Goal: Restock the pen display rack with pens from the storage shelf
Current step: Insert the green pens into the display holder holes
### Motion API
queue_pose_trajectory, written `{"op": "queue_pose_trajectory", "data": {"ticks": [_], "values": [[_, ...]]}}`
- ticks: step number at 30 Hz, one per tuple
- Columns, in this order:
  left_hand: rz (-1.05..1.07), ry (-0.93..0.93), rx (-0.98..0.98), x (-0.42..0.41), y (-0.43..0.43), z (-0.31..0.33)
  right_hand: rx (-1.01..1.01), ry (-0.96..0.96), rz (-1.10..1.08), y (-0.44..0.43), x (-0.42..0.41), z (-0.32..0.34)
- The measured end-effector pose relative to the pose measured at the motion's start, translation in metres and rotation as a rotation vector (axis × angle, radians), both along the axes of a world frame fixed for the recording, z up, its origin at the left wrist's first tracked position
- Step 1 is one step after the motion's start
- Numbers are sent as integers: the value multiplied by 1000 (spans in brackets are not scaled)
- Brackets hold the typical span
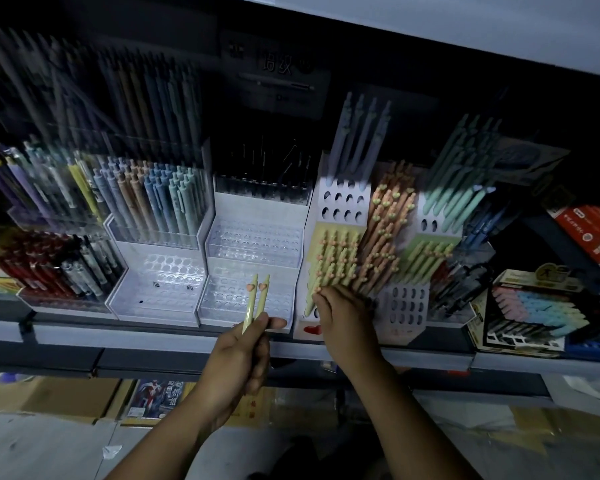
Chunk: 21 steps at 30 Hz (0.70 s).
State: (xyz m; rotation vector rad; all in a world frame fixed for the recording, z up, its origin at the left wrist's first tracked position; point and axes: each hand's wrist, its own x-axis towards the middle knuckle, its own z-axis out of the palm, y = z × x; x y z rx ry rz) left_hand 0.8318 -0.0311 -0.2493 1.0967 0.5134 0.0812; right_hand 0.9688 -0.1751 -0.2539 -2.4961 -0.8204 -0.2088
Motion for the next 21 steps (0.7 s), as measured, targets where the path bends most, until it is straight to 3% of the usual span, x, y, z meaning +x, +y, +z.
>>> {"op": "queue_pose_trajectory", "data": {"ticks": [5,11,13,18,21], "values": [[0,9,31,1,-1,2,1,-30,4,2,-2,5],[-29,-7,-17,2,-3,7,66,261,-22,-5,-2,-5],[-39,-25,-34,4,-4,7,167,374,-44,-6,-9,-3],[-74,-47,-24,6,-9,4,591,866,38,-1,-28,22],[-108,-42,17,5,-11,1,657,920,47,2,-31,30]]}}
